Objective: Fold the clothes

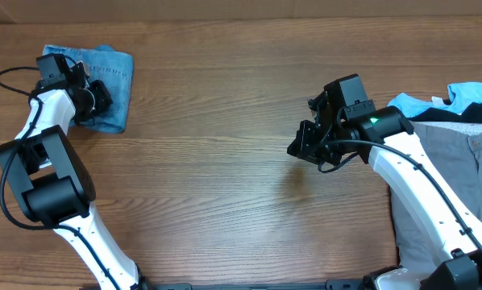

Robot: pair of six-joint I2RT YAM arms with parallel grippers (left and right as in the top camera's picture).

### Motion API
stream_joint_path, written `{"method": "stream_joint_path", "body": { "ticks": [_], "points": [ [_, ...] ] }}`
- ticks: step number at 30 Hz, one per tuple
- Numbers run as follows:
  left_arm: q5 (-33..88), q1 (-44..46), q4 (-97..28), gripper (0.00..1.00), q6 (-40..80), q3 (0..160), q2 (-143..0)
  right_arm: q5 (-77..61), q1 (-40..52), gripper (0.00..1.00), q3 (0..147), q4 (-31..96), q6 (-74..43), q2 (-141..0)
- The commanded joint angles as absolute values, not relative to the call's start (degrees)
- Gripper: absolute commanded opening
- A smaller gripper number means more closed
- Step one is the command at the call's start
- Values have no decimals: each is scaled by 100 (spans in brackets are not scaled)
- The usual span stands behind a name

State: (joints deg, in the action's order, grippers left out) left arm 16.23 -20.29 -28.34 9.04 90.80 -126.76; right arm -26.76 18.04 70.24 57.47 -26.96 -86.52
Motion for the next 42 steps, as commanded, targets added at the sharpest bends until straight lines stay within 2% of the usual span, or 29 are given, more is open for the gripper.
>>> {"method": "stream_joint_path", "body": {
  "ticks": [1, 6, 10, 12, 14, 18, 20, 25, 29, 33, 35, 38, 42],
  "points": [
    [1938, -1942, -2989, 6, 943, 9063, -13056, -2659, 1793, 8, 7100, 5714, -2661, -8643],
    [1929, -2053, -3601, 18, 939, 9351, -12687, -2661, 1793, 7, 7100, 5730, -2676, -8643],
    [1800, -2255, -4099, 39, 847, 9590, -12114, -2661, 1793, 7, 7100, 5732, -2676, -8643],
    [1461, -2338, -4222, 43, 812, 9614, -11826, -2659, 1793, 7, 7100, 5732, -2676, -8643],
    [1103, -2401, -4239, 42, 659, 9612, -11653, -2657, 1793, 7, 7100, 5728, -2676, -8643],
    [228, -2504, -4156, 20, 661, 9590, -11751, -2659, 1793, 7, 7100, 5712, -2674, -8643],
    [220, -2552, -4016, 16, 661, 9572, -11869, -2659, 1793, 7, 7100, 5710, -2674, -8643],
    [207, -2661, -3712, 15, 661, 9572, -12331, -2659, 1793, 7, 7100, 5721, -2674, -8643],
    [257, -2707, -3662, 19, 683, 9572, -12717, -2659, 1793, 7, 7100, 5760, -2672, -8643],
    [242, -2711, -3817, 11, 676, 9574, -12811, -2659, 1793, 7, 7100, 5756, -2674, -8643],
    [370, -2711, -3887, 16, 681, 9618, -12650, -2657, 1793, 6, 7100, 5758, -2672, -8643],
    [609, -2709, -4132, 39, 648, 9782, -12363, -2657, 1793, 4, 7100, 5730, -2672, -8641],
    [882, -2698, -4453, 45, 475, 9963, -11644, -2637, 1791, 4, 7102, 5437, -2650, -8628]
  ]
}}
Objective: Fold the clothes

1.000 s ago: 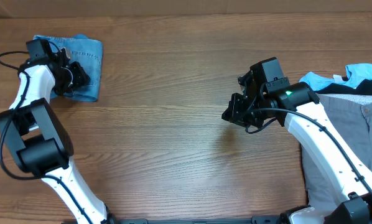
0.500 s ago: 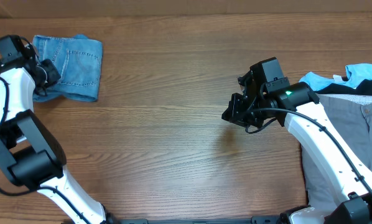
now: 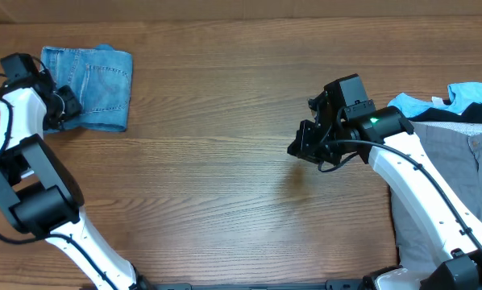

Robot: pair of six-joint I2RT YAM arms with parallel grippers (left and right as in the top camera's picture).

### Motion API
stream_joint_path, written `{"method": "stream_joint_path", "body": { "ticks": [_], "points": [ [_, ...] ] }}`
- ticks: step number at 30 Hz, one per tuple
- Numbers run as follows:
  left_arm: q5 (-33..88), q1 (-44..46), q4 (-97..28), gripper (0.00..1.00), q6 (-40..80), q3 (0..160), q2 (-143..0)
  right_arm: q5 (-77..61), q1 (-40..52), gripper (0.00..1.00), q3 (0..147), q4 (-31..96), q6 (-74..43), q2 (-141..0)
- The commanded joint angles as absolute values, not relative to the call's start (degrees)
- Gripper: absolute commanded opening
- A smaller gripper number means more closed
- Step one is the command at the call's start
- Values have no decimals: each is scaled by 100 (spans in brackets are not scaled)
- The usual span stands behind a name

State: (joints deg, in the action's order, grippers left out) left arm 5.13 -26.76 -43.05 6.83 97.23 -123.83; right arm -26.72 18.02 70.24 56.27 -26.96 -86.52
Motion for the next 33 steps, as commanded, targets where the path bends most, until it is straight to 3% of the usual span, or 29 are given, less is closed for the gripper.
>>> {"method": "stream_joint_path", "body": {
  "ticks": [1, 5, 11, 13, 16, 20, 22, 23, 33],
  "points": [
    [1074, -2692, -4510, 47, 408, 9988, -11382, -2635, 1791, 4, 7102, 5312, -2635, -8606],
    [1774, -2585, -4917, 57, -10, 10038, -10180, -2528, 1791, 4, 7238, 5083, -2401, -8418],
    [1741, -2078, -6324, 77, -491, 10038, -8344, -1734, 1791, 5, 7887, 5172, -1767, -7671],
    [1741, -1844, -6882, 81, -574, 10038, -7669, -1498, 1791, 8, 8143, 5194, -1750, -7220],
    [1750, -1653, -7303, 96, -528, 10038, -7083, -1297, 1791, 14, 8337, 5218, -1752, -6665],
    [1745, -1529, -7948, 100, -513, 10038, -6420, -1111, 1791, 39, 8344, 5376, -1752, -5913],
    [1745, -1529, -8246, 100, -513, 10038, -6189, -1111, 1791, 73, 8344, 5516, -1752, -5640],
    [1745, -1529, -8396, 100, -504, 10038, -6082, -1114, 1791, 100, 8344, 5603, -1754, -5485],
    [1605, -1531, -9535, 100, -78, 10033, -5688, -1116, 1793, 100, 8337, 6200, -1754, -4956]
  ]
}}
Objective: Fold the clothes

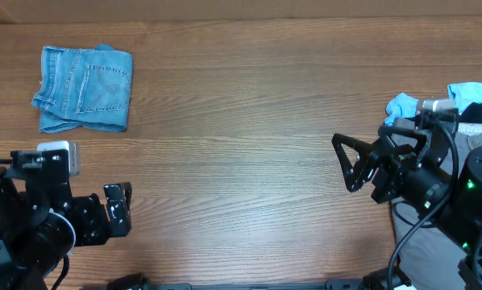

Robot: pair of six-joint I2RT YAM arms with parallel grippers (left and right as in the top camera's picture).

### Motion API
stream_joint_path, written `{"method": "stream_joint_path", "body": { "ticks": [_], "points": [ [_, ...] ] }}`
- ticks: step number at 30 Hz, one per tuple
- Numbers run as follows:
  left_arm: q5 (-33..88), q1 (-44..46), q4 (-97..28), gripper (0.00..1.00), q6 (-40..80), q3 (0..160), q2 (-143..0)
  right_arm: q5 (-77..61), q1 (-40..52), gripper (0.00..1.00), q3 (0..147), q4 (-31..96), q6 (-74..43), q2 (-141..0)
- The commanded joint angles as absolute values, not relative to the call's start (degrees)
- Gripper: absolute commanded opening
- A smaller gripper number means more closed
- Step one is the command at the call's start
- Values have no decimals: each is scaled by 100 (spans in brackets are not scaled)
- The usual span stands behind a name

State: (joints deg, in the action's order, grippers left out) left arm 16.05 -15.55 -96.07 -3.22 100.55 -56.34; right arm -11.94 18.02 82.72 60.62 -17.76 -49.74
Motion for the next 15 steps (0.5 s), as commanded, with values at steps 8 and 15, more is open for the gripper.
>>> {"method": "stream_joint_path", "body": {
  "ticks": [8, 15],
  "points": [
    [1612, -1531, -9489, 100, -43, 10033, -5725, -1120, 1793, 100, 8326, 6292, -1798, -4967],
    [1612, -1531, -9489, 100, -43, 10033, -5725, -1251, 1793, 100, 8326, 6818, -1793, -4967]
  ]
}}
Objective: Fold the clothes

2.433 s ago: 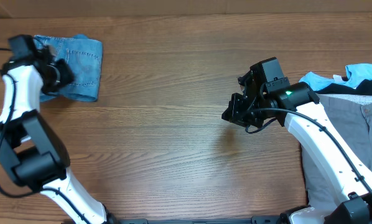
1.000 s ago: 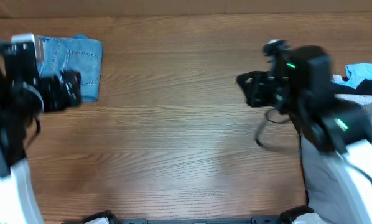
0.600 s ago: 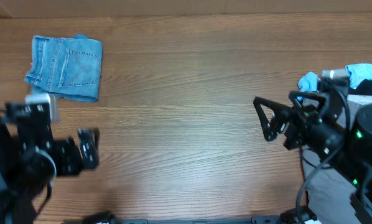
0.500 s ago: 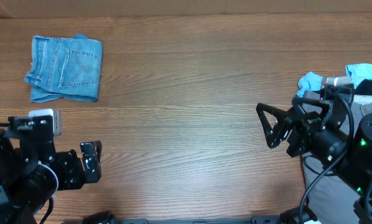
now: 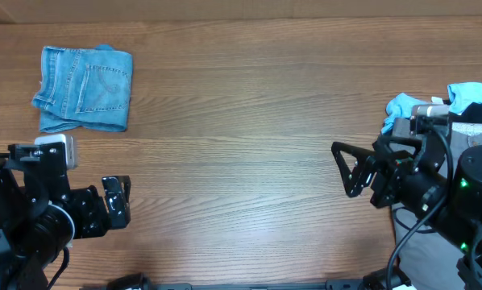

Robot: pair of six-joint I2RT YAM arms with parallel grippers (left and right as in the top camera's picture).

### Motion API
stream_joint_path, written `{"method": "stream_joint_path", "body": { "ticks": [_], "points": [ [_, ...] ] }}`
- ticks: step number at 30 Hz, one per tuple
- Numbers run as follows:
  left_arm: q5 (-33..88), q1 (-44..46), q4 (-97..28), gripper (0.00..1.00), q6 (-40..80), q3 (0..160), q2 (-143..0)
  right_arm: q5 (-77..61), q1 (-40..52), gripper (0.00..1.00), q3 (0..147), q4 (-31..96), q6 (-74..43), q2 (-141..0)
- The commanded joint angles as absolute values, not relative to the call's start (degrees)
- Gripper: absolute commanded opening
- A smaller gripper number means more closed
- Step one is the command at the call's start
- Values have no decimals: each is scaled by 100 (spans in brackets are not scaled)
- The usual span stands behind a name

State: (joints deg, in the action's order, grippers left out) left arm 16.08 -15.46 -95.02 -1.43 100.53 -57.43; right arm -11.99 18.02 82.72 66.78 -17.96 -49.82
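A folded pair of blue jeans lies at the table's far left corner. At the right edge sits a pile of unfolded clothes: a light blue garment on top and a grey one below it, mostly hidden by the right arm. My left gripper hangs open at the front left, well apart from the jeans and holding nothing. My right gripper stands open at the right, just left of the pile, with nothing between its fingers.
The wooden table spans the whole view. Both arm bodies fill the front left and front right corners.
Both arms have barely shifted: the left gripper sits slightly higher in view, and the right arm is almost where it was. The jeans and pile lie unchanged.
My left gripper was on the folded jeans at the far left. Then it was at the jeans' left edge. Later both arms stood drawn back toward the front, grippers open, with the jeans left folded in the corner, as now.
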Motion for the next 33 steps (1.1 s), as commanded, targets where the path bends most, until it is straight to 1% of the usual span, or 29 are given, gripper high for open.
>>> {"method": "stream_joint_path", "body": {
  "ticks": [1, 3, 10, 14, 15, 17, 21, 24, 29, 33],
  "points": [
    [1612, -1531, -9491, 100, -43, 10033, -5725, -1229, 1793, 100, 8326, 6840, -1796, -4967],
    [1612, -1531, -9491, 100, -43, 10033, -5725, -1238, 1793, 100, 8333, 6807, -1789, -4965],
    [1612, -1531, -9489, 100, -43, 10033, -5728, -84, 1791, 100, 8337, 6313, -1717, -4945],
    [1612, -1531, -9491, 100, -43, 10033, -5725, 19, 1758, 100, 8287, 6257, -1079, -4930],
    [1612, -1531, -9491, 100, -43, 10033, -5728, 16, 1675, 100, 8141, 6040, -674, -4838],
    [1612, -1531, -9491, 100, -43, 10033, -5728, 16, 1507, 100, 7867, 5758, -434, -4654],
    [1612, -1531, -9491, 100, -43, 10033, -5728, -5, 1111, 100, 6973, 5251, -449, -4038],
    [1612, -1531, -9491, 100, -43, 10033, -5728, 82, 731, 100, 5527, 4611, -447, -2991],
    [1612, -1531, -9491, 100, -43, 10033, -5728, 82, 467, 100, 4119, 4182, -523, -1920],
    [1612, -1531, -9489, 100, -43, 10033, -5728, 32, 338, 100, 3094, 3800, -825, -1262]
  ]
}}
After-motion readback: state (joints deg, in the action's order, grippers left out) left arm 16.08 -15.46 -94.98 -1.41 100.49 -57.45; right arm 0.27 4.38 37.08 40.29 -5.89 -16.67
